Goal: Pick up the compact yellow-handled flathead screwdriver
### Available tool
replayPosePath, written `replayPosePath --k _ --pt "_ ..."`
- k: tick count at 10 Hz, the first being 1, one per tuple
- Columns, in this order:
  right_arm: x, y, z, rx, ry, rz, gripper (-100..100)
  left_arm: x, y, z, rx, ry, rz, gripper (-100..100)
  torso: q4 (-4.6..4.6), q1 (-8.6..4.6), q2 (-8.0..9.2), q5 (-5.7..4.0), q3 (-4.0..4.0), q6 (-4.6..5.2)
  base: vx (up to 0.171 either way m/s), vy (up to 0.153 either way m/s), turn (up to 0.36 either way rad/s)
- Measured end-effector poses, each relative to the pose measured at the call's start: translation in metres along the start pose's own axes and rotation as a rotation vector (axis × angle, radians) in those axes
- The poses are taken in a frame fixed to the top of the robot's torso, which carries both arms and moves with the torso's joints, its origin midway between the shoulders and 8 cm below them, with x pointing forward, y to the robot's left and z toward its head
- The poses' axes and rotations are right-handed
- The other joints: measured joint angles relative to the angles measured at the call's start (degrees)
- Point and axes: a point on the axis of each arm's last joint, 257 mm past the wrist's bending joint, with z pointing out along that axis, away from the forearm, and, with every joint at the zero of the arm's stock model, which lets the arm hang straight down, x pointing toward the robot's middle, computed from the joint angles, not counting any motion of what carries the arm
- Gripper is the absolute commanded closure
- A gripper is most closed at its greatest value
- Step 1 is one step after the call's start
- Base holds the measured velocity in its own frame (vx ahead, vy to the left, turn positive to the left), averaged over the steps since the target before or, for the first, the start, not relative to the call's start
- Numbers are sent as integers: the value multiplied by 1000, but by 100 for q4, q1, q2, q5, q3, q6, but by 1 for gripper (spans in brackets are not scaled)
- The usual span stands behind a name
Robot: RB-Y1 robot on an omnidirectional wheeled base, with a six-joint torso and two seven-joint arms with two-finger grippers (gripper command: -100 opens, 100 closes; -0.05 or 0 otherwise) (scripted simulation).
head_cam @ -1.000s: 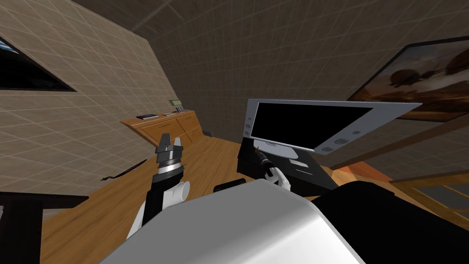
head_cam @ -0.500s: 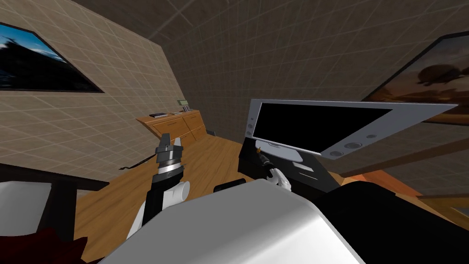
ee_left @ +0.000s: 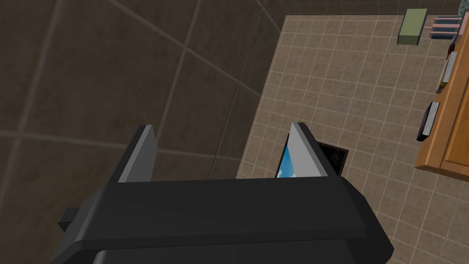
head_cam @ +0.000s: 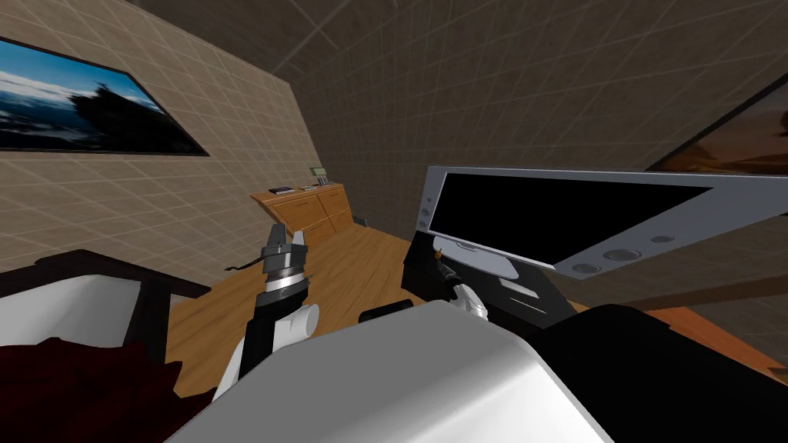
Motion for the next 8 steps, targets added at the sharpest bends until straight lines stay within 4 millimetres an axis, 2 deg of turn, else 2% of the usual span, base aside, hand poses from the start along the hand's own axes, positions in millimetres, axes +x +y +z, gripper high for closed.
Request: replayPosePath --k 5,8 --pt "21 -56 4 154 39 -102 -100 0 0 0 0 0 0 0 -1 -1 -6 0 -4 -2 -25 -26 142" --pt "30 -81 1 223 62 -186 -100 0 0 0 0 0 0 0 -2 -1 -9 0 -5 1 -16 -26 153"
